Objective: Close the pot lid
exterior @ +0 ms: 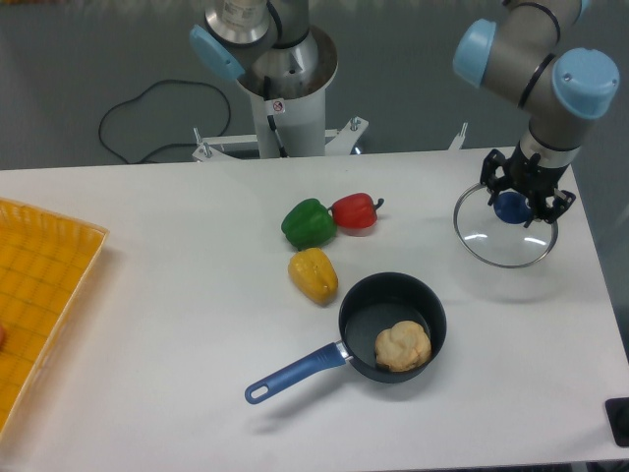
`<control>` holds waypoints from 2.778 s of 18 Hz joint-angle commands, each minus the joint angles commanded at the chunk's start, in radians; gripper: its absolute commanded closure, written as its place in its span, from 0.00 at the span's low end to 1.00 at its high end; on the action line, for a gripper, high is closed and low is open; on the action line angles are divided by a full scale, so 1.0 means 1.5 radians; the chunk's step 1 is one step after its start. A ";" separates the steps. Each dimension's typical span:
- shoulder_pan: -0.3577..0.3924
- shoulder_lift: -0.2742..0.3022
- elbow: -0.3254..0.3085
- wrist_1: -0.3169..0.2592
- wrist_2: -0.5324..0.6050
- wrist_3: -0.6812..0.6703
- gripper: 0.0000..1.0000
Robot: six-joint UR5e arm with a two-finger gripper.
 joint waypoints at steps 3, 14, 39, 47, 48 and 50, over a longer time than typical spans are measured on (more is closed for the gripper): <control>-0.004 0.000 -0.002 0.001 0.000 0.000 0.52; -0.016 0.017 -0.007 -0.005 -0.001 -0.010 0.52; -0.180 0.015 0.015 -0.002 -0.007 -0.184 0.52; -0.220 -0.007 0.045 -0.007 -0.003 -0.241 0.52; -0.221 -0.009 0.046 -0.007 -0.002 -0.247 0.52; -0.233 -0.014 0.051 -0.008 0.000 -0.258 0.52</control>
